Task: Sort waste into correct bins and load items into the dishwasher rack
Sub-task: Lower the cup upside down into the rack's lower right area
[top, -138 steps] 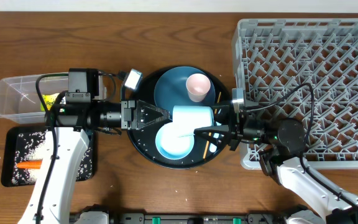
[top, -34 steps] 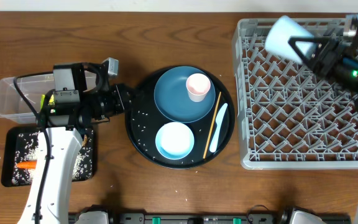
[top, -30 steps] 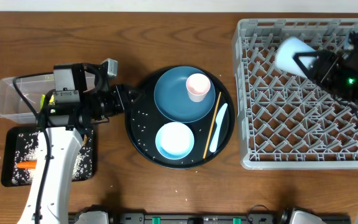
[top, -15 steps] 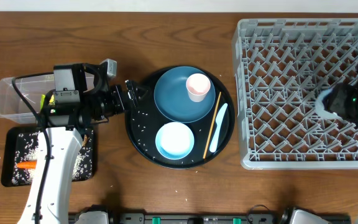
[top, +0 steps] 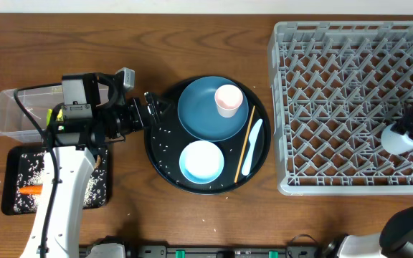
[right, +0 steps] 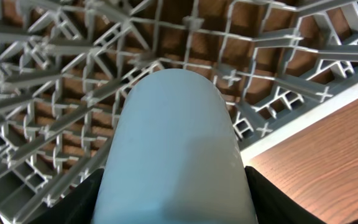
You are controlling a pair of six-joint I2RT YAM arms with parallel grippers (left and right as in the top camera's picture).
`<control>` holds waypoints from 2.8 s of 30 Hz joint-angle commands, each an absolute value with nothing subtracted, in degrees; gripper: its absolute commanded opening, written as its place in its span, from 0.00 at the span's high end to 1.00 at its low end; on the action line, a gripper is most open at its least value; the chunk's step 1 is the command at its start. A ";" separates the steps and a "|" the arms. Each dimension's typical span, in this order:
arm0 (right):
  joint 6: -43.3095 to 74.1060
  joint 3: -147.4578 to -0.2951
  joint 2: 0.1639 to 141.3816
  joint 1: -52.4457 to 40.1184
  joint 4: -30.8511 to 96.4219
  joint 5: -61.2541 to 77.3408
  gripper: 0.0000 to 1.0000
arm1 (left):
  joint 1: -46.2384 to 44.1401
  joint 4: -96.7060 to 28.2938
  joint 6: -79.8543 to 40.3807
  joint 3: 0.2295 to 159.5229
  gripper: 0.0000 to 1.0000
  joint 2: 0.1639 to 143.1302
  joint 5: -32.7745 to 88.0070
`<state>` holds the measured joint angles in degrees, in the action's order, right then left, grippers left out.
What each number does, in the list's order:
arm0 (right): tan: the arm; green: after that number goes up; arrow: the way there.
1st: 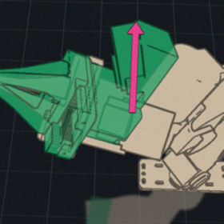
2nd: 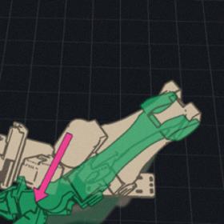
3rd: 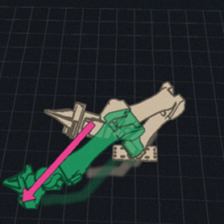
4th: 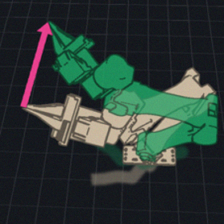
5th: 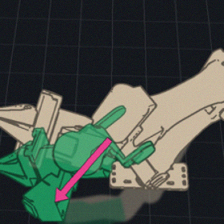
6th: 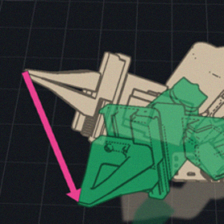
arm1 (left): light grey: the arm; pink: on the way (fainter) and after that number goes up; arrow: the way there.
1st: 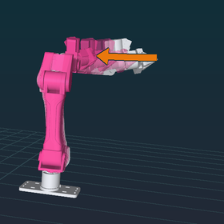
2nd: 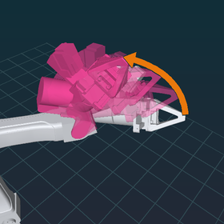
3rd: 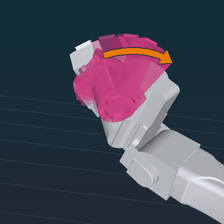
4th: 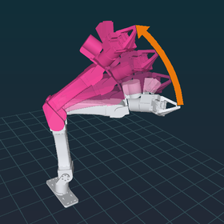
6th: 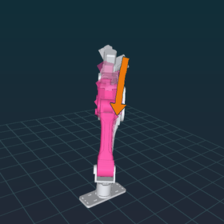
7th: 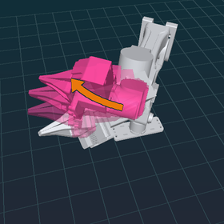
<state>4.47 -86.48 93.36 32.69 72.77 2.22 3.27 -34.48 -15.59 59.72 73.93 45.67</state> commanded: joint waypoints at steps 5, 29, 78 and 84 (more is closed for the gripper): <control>2.68 -87.26 93.84 37.54 71.96 7.11 0.99 | 3.46 -34.48 -15.05 60.12 0.02 73.36 45.34; 2.70 -85.65 103.59 42.81 69.80 7.94 0.99 | 3.46 -34.48 -15.05 60.12 0.02 73.36 45.34; 3.77 -88.51 100.82 44.07 68.64 9.93 0.99 | 3.46 -34.48 -15.03 60.12 0.02 73.36 45.34; 3.73 -88.51 100.82 44.07 68.58 9.87 0.99 | 3.46 -34.48 -15.03 60.12 0.02 73.36 45.34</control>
